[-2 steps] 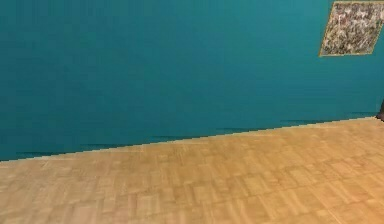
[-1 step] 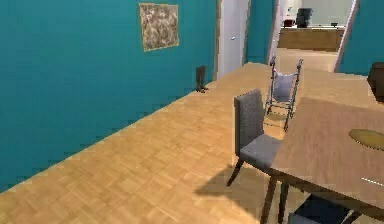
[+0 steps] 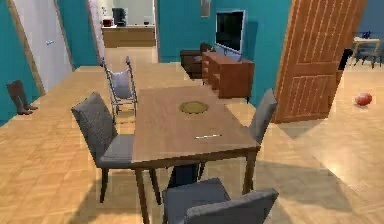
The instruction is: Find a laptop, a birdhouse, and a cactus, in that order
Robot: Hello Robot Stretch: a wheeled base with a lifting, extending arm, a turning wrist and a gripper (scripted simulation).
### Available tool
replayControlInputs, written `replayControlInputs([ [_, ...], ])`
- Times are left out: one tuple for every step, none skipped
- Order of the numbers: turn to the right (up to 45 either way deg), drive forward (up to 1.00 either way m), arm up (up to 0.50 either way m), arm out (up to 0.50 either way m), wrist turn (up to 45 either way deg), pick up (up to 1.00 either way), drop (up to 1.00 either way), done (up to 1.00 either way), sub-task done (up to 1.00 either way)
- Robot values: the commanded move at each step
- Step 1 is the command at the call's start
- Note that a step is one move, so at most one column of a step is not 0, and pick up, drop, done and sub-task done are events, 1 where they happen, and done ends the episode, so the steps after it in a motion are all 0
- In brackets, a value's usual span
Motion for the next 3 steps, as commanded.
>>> replayControlInputs([
  [45.0, 0.00, 0.00, 0.00, 0.0, 0.00, 0.00, 0.00, 0.00],
  [33.0, 0.00, 0.00, 0.00, 0.0, 0.00, 0.00, 0.00, 0.00],
  [0.0, 0.60, 0.00, 0.00, 0.0, 0.00, 0.00, 0.00, 0.00],
])
